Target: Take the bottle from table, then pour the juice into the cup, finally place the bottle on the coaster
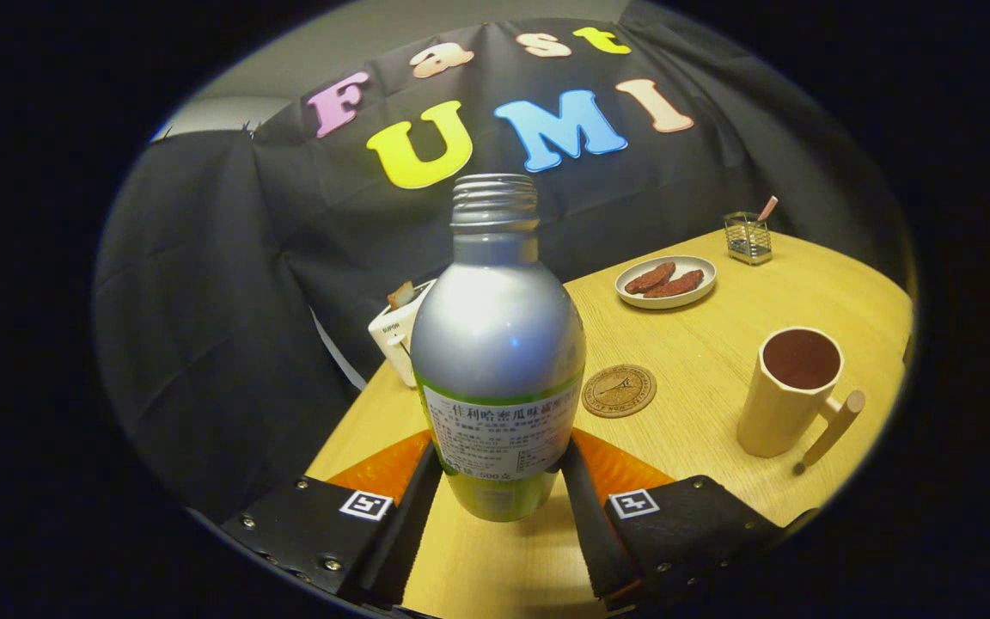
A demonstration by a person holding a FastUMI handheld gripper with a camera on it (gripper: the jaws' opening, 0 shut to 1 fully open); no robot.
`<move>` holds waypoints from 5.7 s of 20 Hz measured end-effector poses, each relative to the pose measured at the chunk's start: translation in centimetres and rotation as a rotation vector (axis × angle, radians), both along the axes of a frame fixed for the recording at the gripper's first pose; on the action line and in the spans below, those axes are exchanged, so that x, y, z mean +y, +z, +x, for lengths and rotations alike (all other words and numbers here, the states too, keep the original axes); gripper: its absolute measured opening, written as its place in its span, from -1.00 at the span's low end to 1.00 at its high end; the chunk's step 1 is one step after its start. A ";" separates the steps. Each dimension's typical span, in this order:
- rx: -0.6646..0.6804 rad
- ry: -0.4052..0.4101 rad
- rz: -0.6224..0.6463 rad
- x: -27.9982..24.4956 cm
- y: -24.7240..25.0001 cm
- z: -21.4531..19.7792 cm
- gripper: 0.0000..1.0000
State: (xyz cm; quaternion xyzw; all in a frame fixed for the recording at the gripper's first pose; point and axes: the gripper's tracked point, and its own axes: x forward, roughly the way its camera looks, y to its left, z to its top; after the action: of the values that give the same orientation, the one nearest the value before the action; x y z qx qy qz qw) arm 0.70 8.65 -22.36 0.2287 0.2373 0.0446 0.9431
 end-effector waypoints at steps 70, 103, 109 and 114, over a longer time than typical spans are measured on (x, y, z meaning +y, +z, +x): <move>0.271 -0.512 1.329 -5.8 1.7 2.1 0.53; 0.356 -0.510 1.568 -6.8 5.5 2.5 0.53; 0.368 -0.507 1.602 -6.8 6.0 2.7 0.53; 0.374 -0.510 1.622 -6.9 6.2 2.9 0.53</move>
State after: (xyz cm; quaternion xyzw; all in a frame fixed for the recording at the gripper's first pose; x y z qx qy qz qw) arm 3.64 1.76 -16.15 0.8797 0.2250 -0.0512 0.4158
